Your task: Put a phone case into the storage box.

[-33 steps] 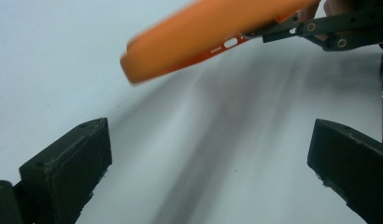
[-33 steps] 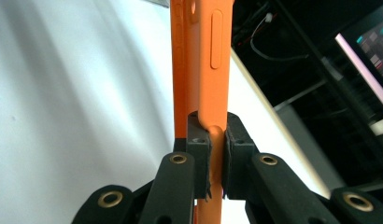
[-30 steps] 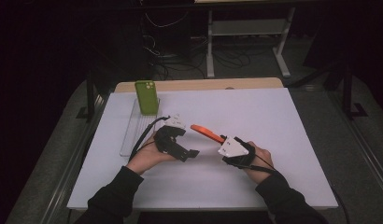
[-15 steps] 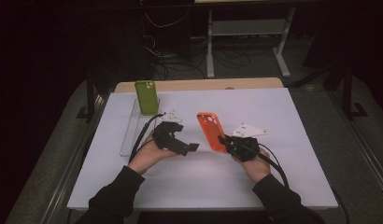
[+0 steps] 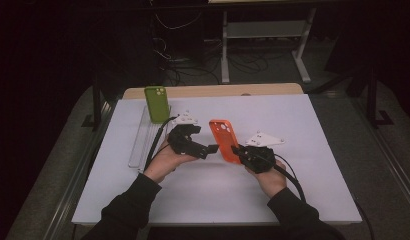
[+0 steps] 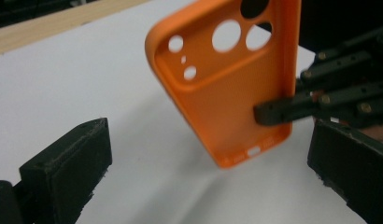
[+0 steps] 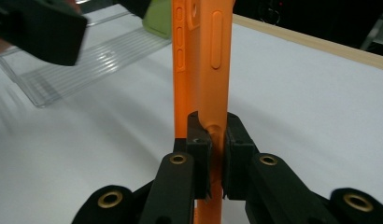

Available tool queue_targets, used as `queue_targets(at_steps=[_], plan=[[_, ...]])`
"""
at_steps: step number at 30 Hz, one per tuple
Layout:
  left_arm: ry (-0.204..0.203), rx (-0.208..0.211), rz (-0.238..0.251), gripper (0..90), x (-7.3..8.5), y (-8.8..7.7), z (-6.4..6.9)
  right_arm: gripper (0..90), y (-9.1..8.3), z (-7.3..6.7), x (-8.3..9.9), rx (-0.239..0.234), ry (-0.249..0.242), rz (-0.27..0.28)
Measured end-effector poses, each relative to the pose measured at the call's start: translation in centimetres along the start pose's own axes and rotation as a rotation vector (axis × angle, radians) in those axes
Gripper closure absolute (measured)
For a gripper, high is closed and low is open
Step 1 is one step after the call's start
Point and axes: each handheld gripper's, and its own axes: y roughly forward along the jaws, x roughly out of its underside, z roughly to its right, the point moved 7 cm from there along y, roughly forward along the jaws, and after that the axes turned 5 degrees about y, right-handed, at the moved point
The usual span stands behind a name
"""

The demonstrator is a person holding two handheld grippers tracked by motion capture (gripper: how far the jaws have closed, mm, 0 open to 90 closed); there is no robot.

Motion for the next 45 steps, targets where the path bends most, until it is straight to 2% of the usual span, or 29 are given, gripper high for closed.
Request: queue_targets(at_steps=[4,6,8,15,20,23,29,30,33,35,45], plan=[[-0.013,0.003,0.029,0.0,-0.6,0.3,0.0,82.1,0.1,-0.5,-0.2,-0.013,0.011,0.002],[-0.017,0.005,0.039,0.0,-0.9,0.4,0.1,82.1,0.1,-0.5,-0.2,-0.01,-0.002,0.004],[-0.011,0.006,0.046,0.0,-1.1,0.5,0.1,82.1,0.1,-0.7,-0.2,-0.016,0.018,0.002],[-0.026,0.0,0.08,0.0,-1.5,1.0,0.3,82.1,0.1,-1.0,-0.5,-0.03,0.028,0.013],[-0.008,0.003,0.085,0.0,-1.5,1.4,0.5,82.0,0.3,-1.3,-0.6,-0.034,0.018,0.02],[0.009,0.006,0.074,0.0,-1.5,1.6,0.6,82.1,0.3,-1.7,-0.5,-0.038,0.034,0.01],[0.015,0.008,0.085,0.0,-1.6,1.8,0.7,82.0,0.5,-1.8,-0.4,-0.03,0.011,0.015],[0.017,0.005,0.085,0.0,-1.6,1.8,0.7,82.0,0.5,-1.9,-0.3,-0.031,0.024,0.009],[0.008,0.003,0.091,0.0,-1.6,1.8,0.8,81.9,0.6,-2.1,-0.3,-0.025,0.011,0.014],[-0.009,0.004,0.095,0.0,-1.7,1.8,0.9,81.8,0.8,-2.3,-0.2,-0.028,0.012,0.007],[-0.041,0.006,0.099,0.0,-1.7,1.9,0.8,81.5,1.5,-3.2,0.4,-0.043,-0.022,-0.023]])
